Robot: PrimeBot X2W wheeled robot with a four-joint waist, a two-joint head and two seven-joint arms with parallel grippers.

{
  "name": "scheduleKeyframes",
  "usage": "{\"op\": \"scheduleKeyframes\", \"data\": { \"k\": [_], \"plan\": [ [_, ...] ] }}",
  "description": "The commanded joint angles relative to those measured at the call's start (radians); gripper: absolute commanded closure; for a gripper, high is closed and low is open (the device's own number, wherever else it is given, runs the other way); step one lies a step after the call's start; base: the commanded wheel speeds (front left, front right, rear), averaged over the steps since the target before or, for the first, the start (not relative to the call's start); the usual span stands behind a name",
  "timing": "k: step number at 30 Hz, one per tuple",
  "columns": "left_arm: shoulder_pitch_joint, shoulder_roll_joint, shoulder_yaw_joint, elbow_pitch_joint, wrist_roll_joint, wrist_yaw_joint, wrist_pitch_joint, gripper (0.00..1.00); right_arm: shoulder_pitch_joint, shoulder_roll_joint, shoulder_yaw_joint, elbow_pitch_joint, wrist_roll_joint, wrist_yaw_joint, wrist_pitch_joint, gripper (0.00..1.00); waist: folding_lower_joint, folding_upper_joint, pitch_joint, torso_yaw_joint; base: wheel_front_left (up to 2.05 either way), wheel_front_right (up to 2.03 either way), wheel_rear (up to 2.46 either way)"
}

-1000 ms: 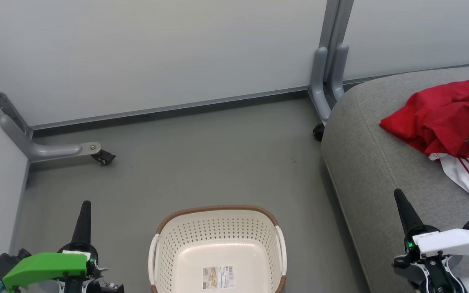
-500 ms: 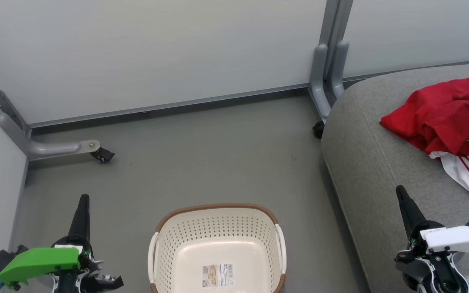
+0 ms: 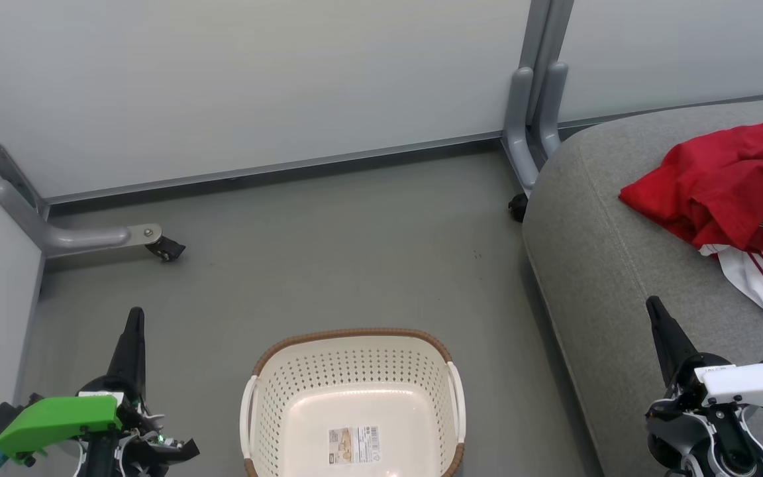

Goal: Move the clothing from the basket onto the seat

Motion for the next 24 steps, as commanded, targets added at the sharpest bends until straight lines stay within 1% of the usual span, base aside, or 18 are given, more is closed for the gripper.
{"op": "scheduleKeyframes", "data": {
  "k": [1, 24],
  "plan": [
    [-0.022, 0.004, 0.006, 0.003, -0.02, -0.006, 0.007, 1.0, -0.015, 0.0, -0.006, 0.005, 0.022, 0.0, 0.006, 1.0, 0.0, 0.0, 0.001, 0.0, 0.0, 0.0, 0.0],
    [-0.019, 0.0, 0.01, 0.003, -0.017, -0.006, 0.012, 1.0, -0.014, 0.005, -0.014, 0.005, 0.012, 0.0, 0.012, 1.0, 0.0, 0.0, 0.001, 0.0, 0.0, 0.0, 0.0]
  ]
}}
